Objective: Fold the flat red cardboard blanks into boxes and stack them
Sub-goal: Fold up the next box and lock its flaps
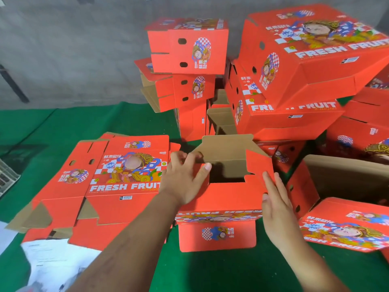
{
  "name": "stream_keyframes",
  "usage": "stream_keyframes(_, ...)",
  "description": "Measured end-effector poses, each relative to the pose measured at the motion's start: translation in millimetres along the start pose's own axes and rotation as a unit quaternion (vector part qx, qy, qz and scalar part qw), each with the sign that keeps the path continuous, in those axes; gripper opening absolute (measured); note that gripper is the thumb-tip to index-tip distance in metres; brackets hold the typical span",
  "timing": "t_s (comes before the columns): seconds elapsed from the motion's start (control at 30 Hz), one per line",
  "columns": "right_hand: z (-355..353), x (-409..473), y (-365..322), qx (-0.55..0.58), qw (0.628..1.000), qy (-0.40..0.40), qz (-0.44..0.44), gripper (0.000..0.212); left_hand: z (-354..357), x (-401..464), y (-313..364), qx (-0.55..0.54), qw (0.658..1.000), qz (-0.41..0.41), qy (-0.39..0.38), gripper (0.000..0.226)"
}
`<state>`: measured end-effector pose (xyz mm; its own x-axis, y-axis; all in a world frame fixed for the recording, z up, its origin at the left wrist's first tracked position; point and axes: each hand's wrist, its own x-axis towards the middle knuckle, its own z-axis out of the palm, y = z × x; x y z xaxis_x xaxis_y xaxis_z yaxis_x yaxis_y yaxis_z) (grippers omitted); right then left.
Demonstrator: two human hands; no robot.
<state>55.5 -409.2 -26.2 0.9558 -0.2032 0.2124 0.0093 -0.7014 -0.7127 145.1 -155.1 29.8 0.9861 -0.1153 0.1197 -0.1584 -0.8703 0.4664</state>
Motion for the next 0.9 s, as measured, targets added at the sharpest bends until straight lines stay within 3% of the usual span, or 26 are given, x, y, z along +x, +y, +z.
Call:
stream_keyframes(0.1, 1, -1, 0, 0.02, 1.0, -0.007, 0.018, 0.058, 4, 10, -2, -0.055, 0.998, 0.001, 0.003, 0.056)
stream_keyframes(0.27, -2, 2, 1, 0.056, 0.998, 0.011, 0.03, 0.059, 17, 4, -11, -0.173, 0.981, 0.005, 0.091, 0.079)
stream_keyframes(0.47, -4, 10, 4, 0.065, 0.997, 0.042, 0.021, 0.041, 28, 0, -16, -0.104, 0.989, 0.008, 0.105, 0.074)
stream_keyframes(0.57, -4, 7, 3, 0.032, 0.999, 0.033, 0.008, 0.041, 33, 1, -21, -0.018, 0.997, 0.01, 0.073, 0.089)
stream_keyframes(0.67, -1, 2, 3, 0.005, 1.0, 0.01, 0.022, 0.041, 37, 1, -25, -0.01, 0.997, -0.003, 0.083, 0.096)
stream_keyframes(0.8, -5, 0, 2, 0.011, 0.999, -0.004, 0.03, 0.042, 38, 1, -25, -0.092, 0.986, 0.027, 0.136, 0.079)
stream_keyframes(0.9, -6, 2, 1, 0.045, 0.998, -0.007, 0.035, 0.037, 33, -1, -25, -0.252, 0.956, 0.032, 0.148, 0.041)
